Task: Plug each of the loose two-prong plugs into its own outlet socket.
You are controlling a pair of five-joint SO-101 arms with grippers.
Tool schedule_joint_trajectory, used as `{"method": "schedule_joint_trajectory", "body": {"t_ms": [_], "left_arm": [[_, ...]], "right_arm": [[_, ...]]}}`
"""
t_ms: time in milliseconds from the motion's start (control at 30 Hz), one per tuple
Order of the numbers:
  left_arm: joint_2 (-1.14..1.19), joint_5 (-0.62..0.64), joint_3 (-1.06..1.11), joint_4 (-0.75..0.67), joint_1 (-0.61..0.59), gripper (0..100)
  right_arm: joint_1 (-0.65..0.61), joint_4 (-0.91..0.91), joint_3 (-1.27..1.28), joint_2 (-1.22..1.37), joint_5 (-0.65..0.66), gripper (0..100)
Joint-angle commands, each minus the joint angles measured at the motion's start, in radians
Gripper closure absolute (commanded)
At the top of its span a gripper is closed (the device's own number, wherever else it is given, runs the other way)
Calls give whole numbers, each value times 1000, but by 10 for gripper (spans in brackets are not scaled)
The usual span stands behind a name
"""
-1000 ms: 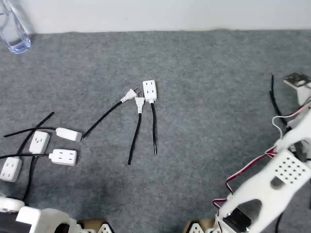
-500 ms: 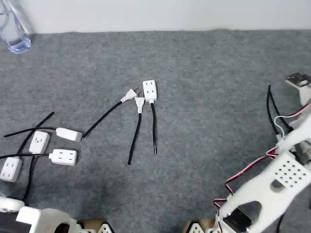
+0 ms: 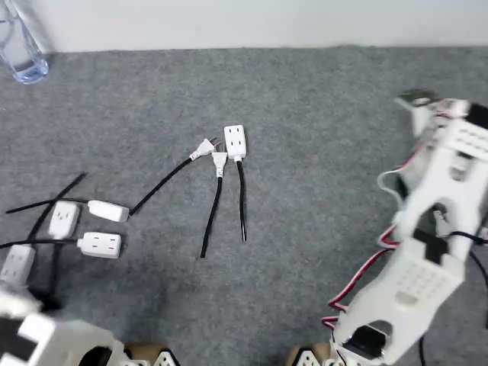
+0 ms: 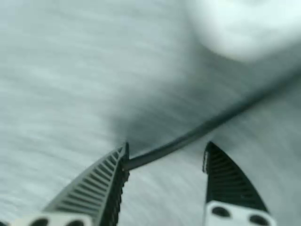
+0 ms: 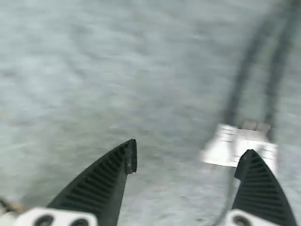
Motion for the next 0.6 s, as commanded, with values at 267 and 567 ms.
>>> {"method": "schedule_joint_trajectory", "body": {"t_ms": [267, 567], "left_arm": [[-201, -6, -278, 457, 470, 827], [-407, -66, -234, 457, 368, 836]], "right_arm": [[-228, -85, 526, -467, -130, 680], [-234, -200, 690, -529, -124, 680]]}}
